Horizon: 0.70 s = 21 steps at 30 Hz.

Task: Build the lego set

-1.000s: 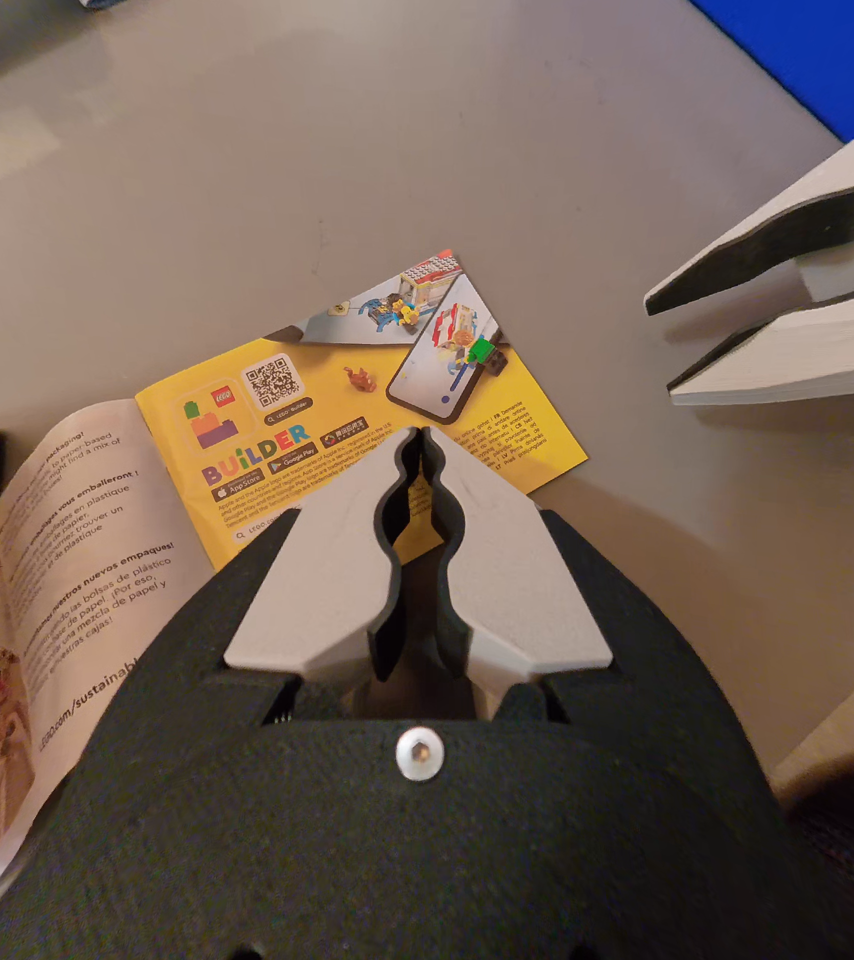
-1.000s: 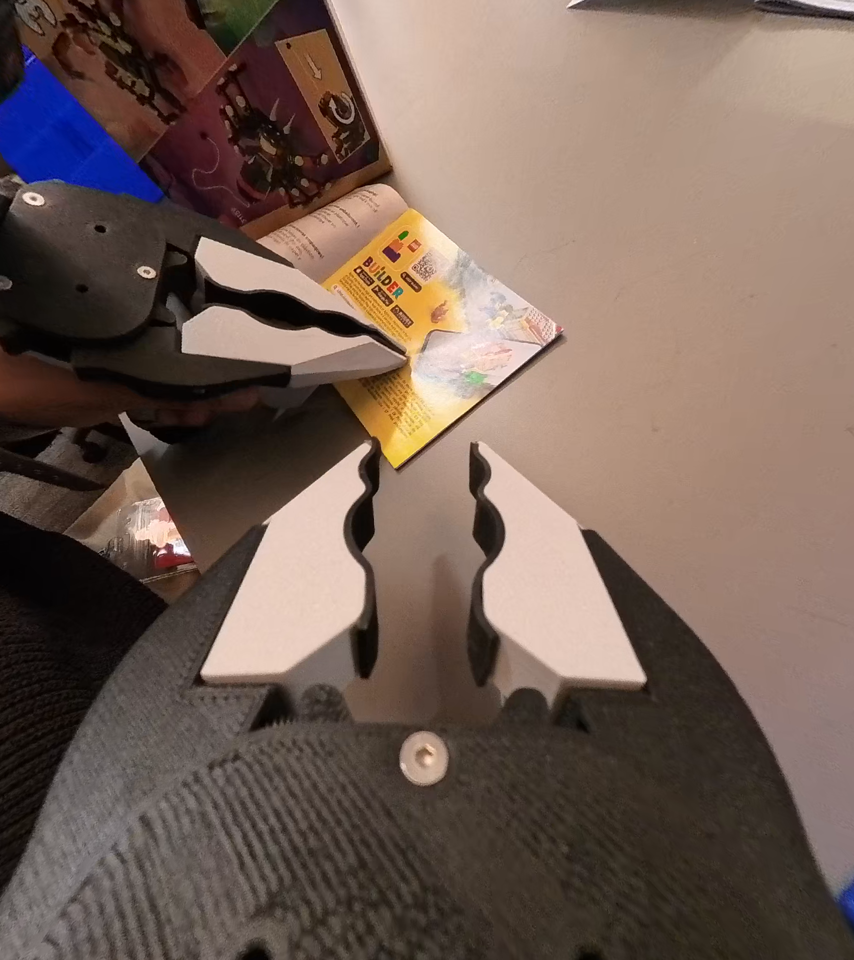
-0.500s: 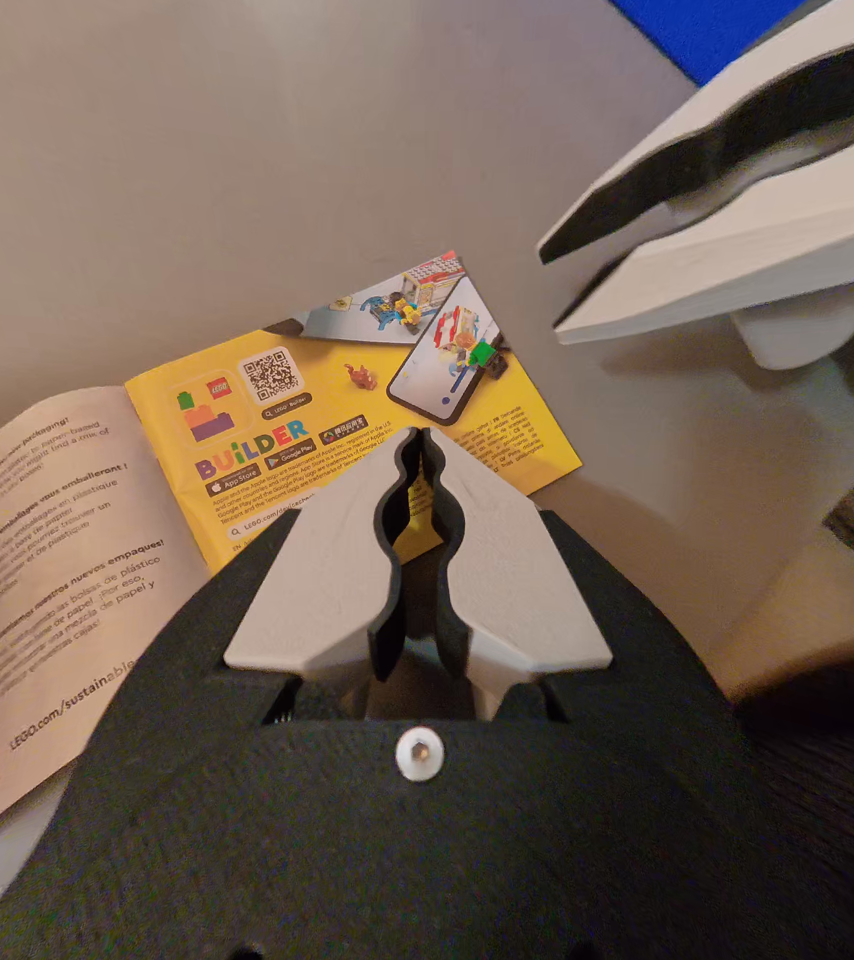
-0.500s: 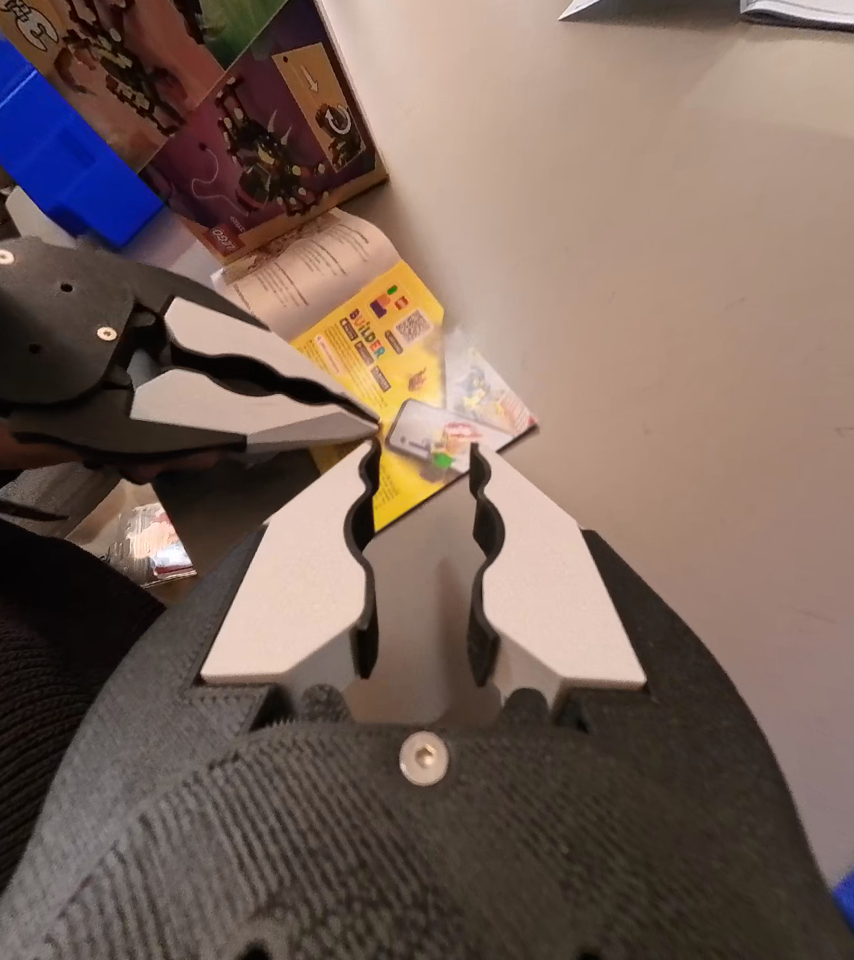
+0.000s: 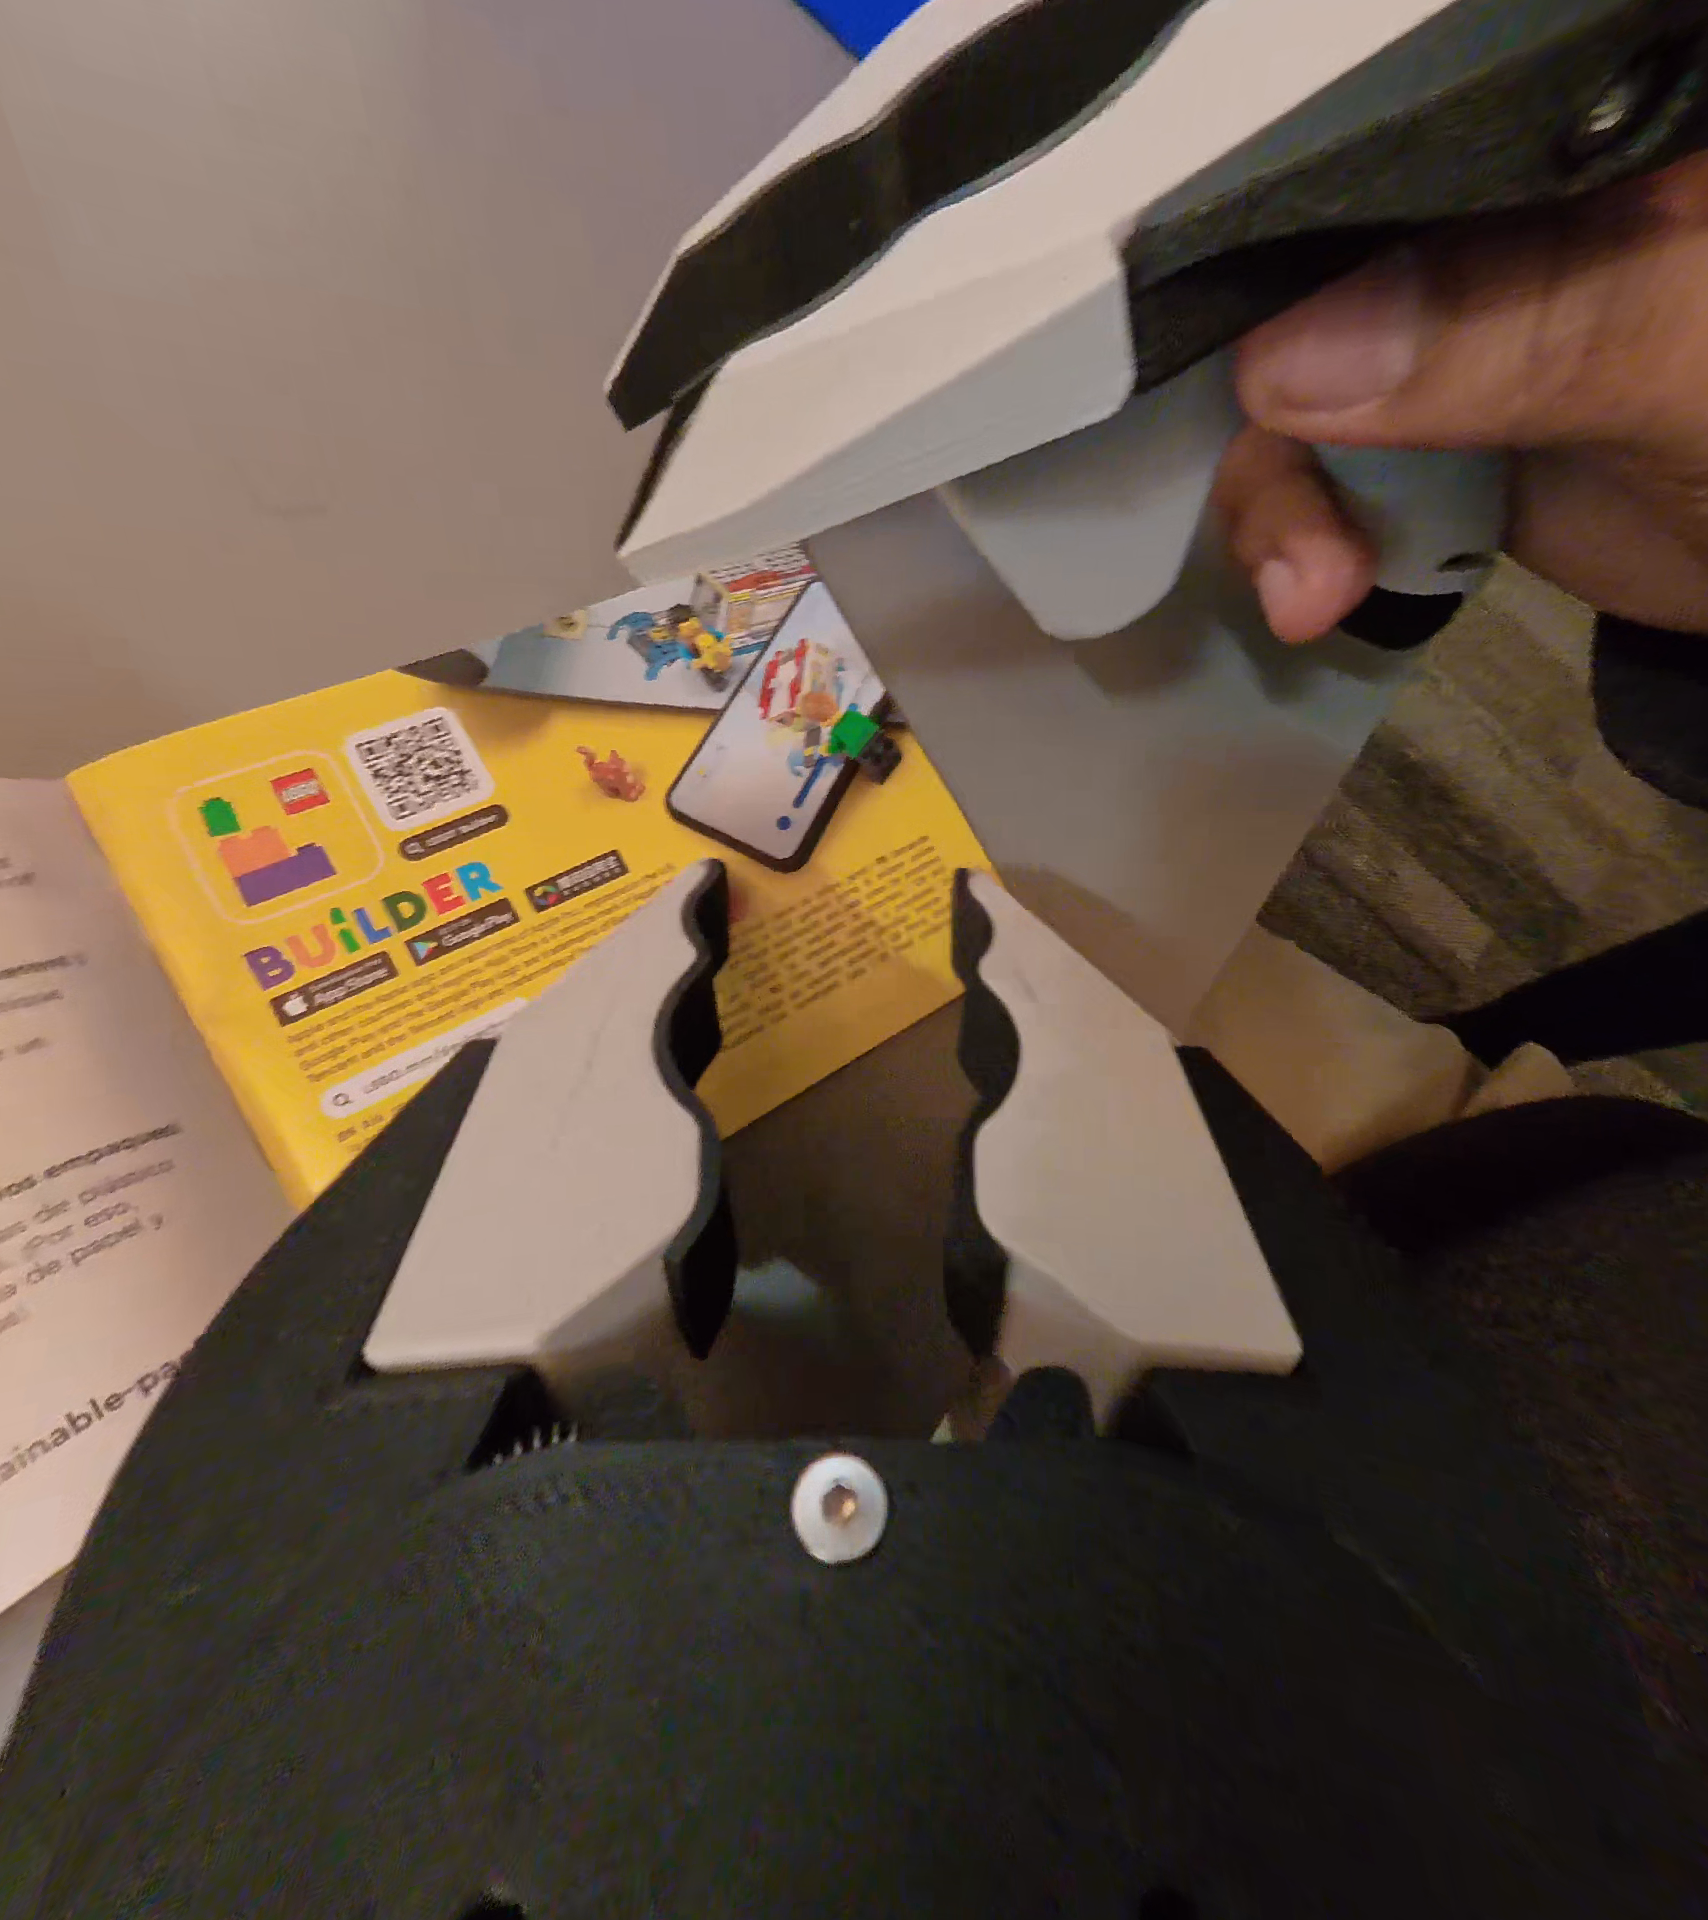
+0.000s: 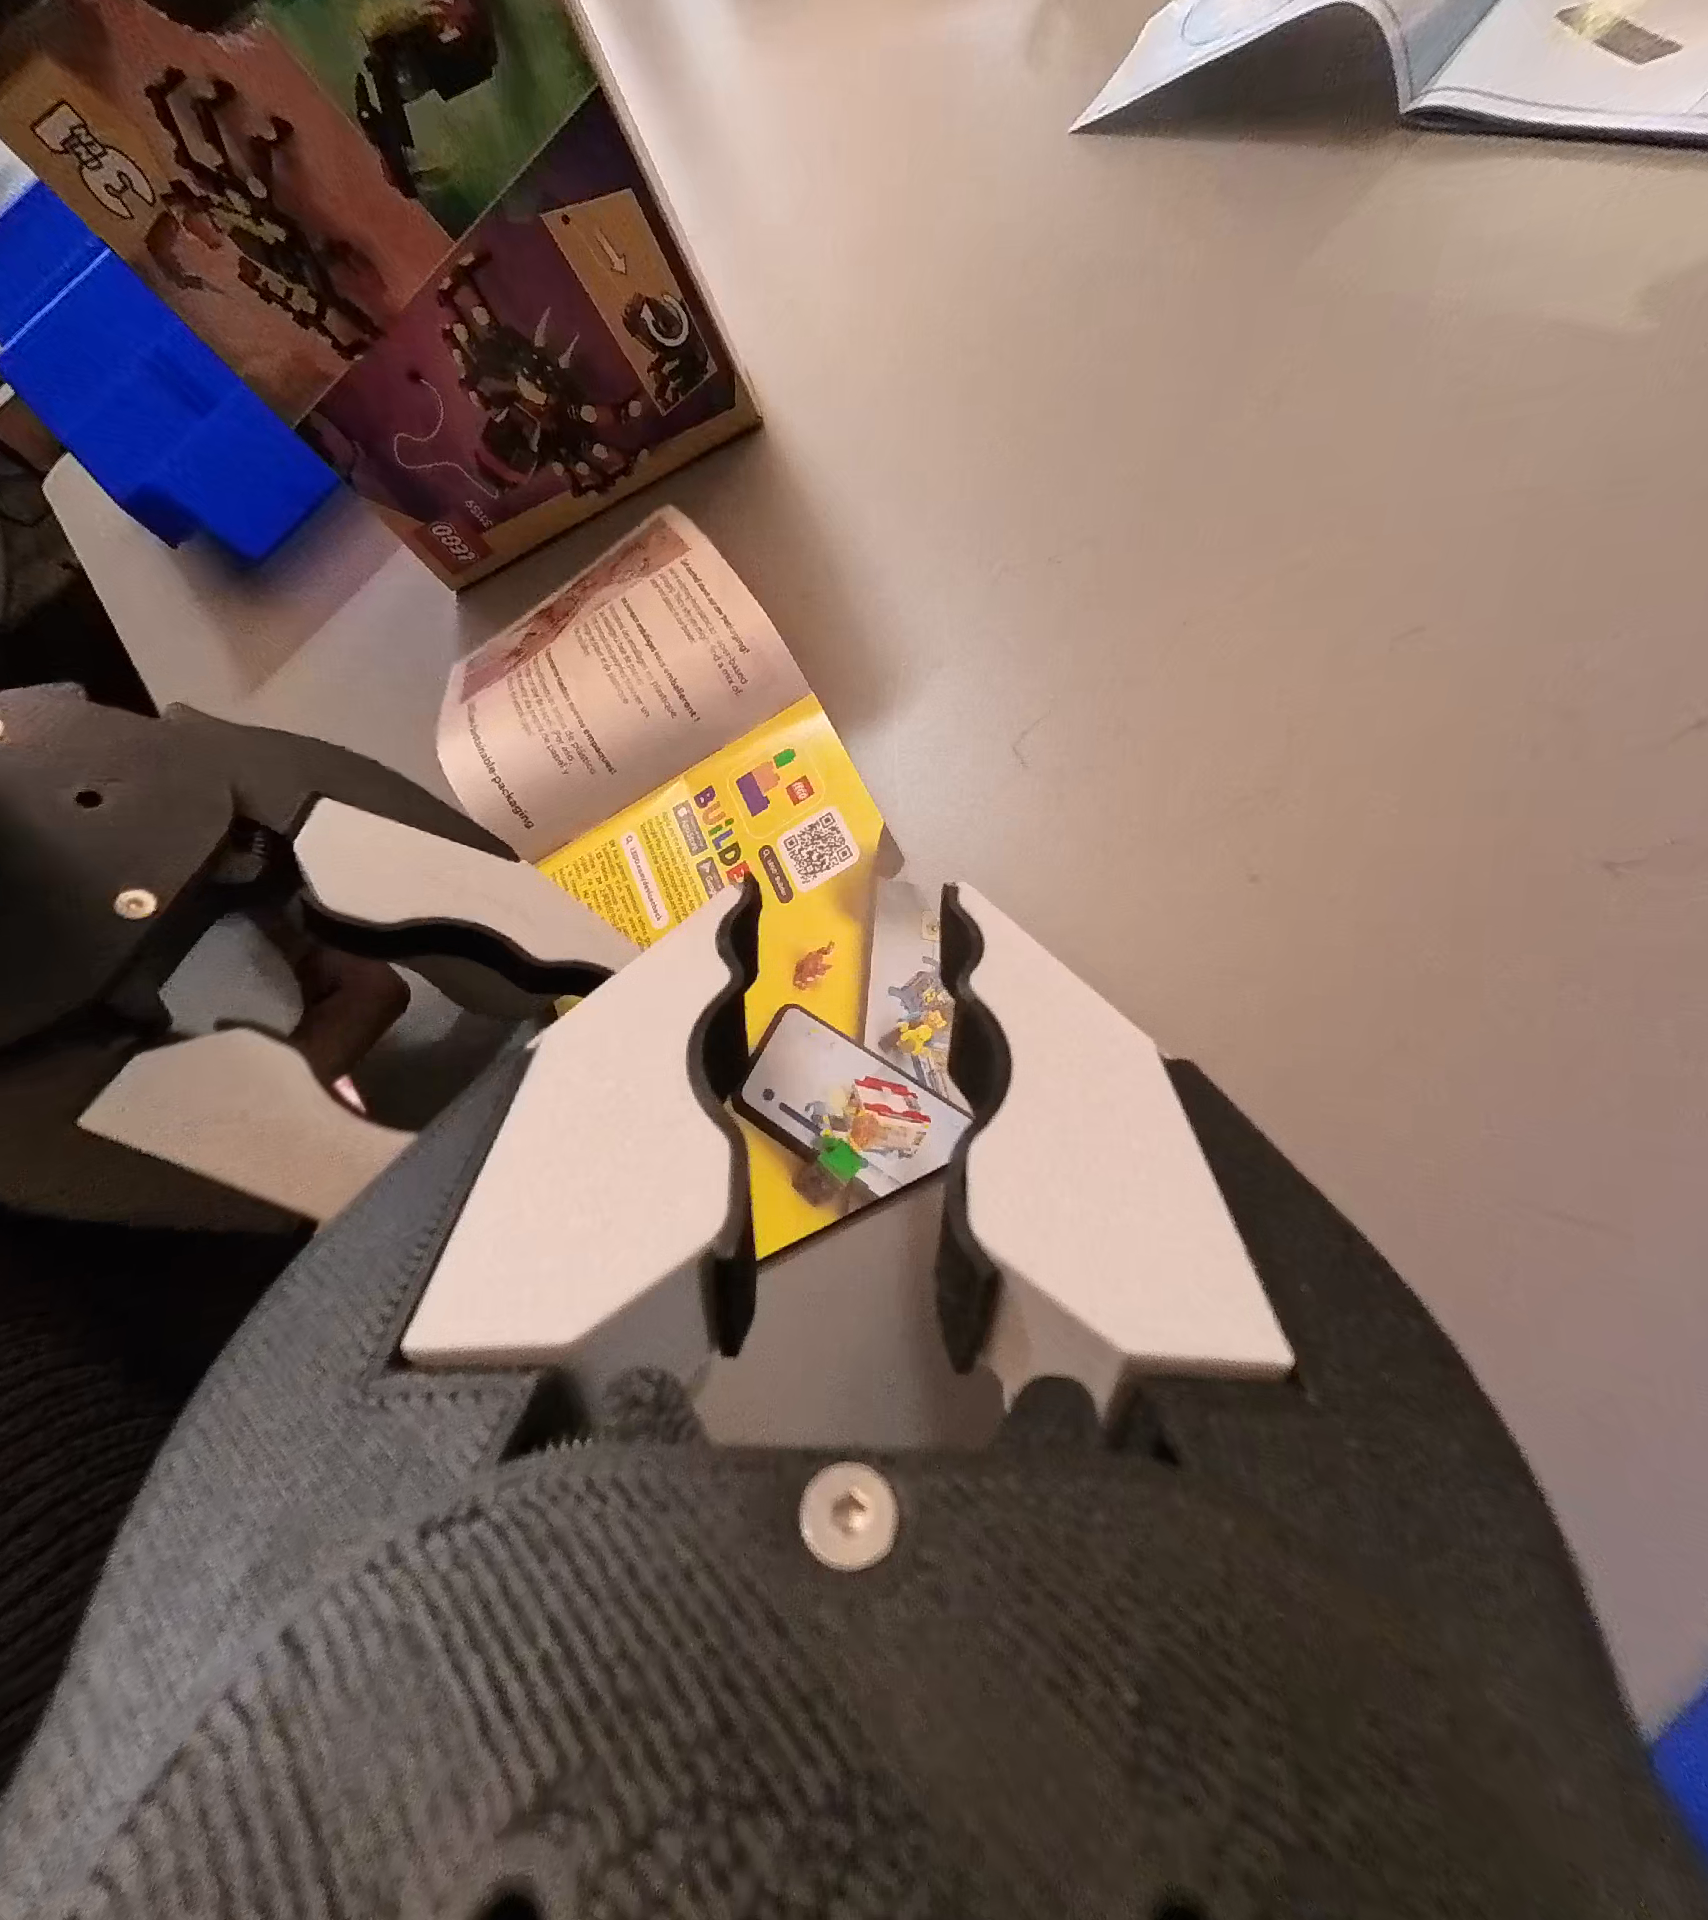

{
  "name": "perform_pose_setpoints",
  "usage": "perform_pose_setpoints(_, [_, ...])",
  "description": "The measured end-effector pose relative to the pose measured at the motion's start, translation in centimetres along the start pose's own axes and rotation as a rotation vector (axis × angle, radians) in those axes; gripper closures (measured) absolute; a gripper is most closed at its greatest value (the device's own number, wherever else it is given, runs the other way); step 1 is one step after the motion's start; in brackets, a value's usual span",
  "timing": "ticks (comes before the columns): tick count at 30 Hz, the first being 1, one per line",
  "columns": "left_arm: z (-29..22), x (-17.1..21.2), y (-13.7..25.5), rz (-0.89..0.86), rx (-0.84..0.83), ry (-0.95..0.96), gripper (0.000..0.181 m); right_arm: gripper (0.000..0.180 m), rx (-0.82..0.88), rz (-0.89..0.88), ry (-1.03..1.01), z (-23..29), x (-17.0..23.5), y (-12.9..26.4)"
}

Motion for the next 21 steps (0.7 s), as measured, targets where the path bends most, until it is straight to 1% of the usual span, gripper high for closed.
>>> perform_pose_setpoints(1, [-0.2,-0.1,0.0,-0.001,0.004,-0.016,0.133,0.145,-0.002,0.001,-0.001,0.0,0.0,0.0])
perform_pose_setpoints(3, [-0.6,-0.1,-0.2,0.005,-0.004,-0.053,0.126,0.145,-0.004,0.002,-0.004,0.0,0.0,0.0])
perform_pose_setpoints(6, [-1.1,-0.2,-0.4,0.016,-0.017,-0.108,0.122,0.145,-0.008,0.002,-0.007,0.0,0.0,0.0])
perform_pose_setpoints(9, [-1.3,-0.1,-0.5,0.024,-0.031,-0.153,0.122,0.145,-0.011,0.004,-0.011,0.0,0.0,0.0])
perform_pose_setpoints(13, [-1.2,0.1,-0.6,0.028,-0.067,-0.192,0.13,0.146,-0.014,0.005,-0.014,0.0,0.0,0.0])
perform_pose_setpoints(21, [-1.3,0.2,-0.5,0.017,-0.066,-0.212,0.128,0.145,-0.015,0.002,-0.015,0.0,0.0,0.0])
Point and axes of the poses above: each gripper's, where its closed fingertips meet, y back along the fingers, x out of its underside, z = x × y across the jaws, the point moved 9 cm from there along y, back along the fingers, and after that the axes turned 15 degrees about -y, right-handed, at the moved point
